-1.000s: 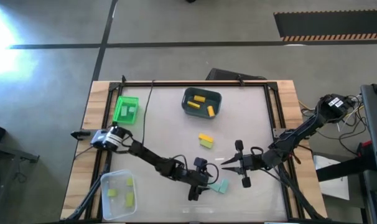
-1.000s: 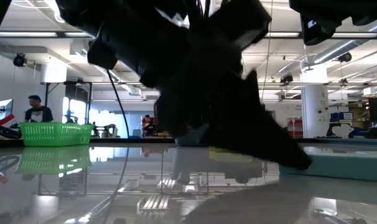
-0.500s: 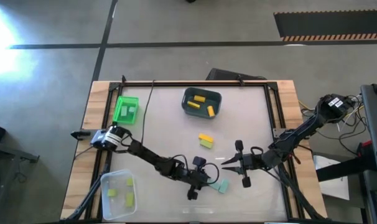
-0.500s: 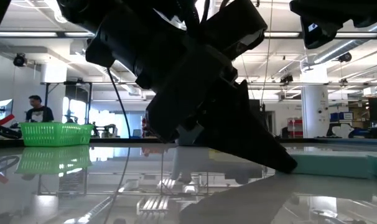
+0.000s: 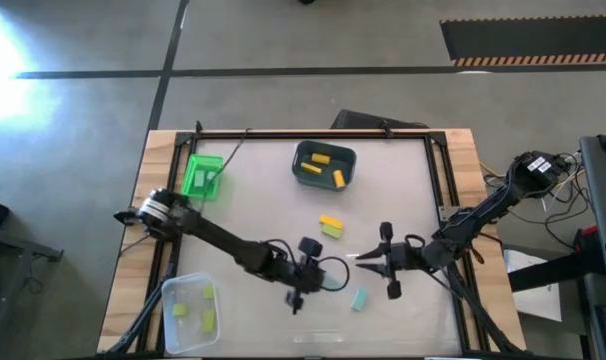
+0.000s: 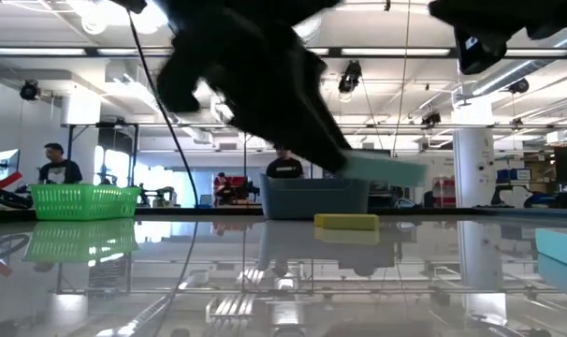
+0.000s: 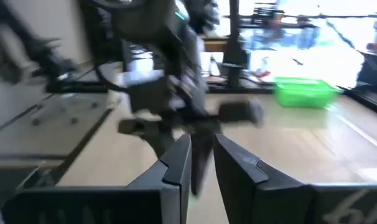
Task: Sort & place blocks by color
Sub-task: Put the blue block into the green bin
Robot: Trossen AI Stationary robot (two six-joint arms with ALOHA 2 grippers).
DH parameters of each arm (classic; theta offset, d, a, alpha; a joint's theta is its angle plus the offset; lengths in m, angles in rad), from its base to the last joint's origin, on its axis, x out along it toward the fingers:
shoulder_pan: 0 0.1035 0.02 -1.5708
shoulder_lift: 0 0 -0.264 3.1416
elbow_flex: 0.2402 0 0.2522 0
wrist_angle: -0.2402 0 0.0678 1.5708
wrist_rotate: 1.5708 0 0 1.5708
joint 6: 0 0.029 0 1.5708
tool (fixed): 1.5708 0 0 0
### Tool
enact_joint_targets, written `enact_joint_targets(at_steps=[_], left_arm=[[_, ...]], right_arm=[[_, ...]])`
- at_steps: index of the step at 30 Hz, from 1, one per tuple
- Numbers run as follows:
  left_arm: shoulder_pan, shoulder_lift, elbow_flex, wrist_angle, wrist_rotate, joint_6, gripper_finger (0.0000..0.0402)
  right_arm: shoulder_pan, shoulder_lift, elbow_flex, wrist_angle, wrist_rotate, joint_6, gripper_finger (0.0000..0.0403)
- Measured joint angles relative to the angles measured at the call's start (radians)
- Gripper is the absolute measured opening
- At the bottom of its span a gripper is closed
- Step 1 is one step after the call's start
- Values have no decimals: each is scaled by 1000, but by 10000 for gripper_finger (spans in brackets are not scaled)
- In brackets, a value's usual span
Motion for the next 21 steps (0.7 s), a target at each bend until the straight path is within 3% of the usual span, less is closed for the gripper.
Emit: enact_joint_targets(at_steps=[3, 6, 13, 18, 21], left_arm=[[11, -77, 0, -148, -1, 50, 104], [29, -146, 0, -308, -19, 58, 104], [102, -287, 0, -687, -217, 18, 104], [209, -375, -36, -915, -426, -162, 104], [310, -428, -87, -1013, -485, -408, 104]], right_arm=[[-1, 0, 0, -13, 88, 42, 59], [0, 1, 0, -13, 101, 67, 59], [0, 1, 0, -30, 182, 96, 59], [-1, 2, 0, -38, 231, 107, 59], [-1, 2, 0, -37, 236, 113, 59]])
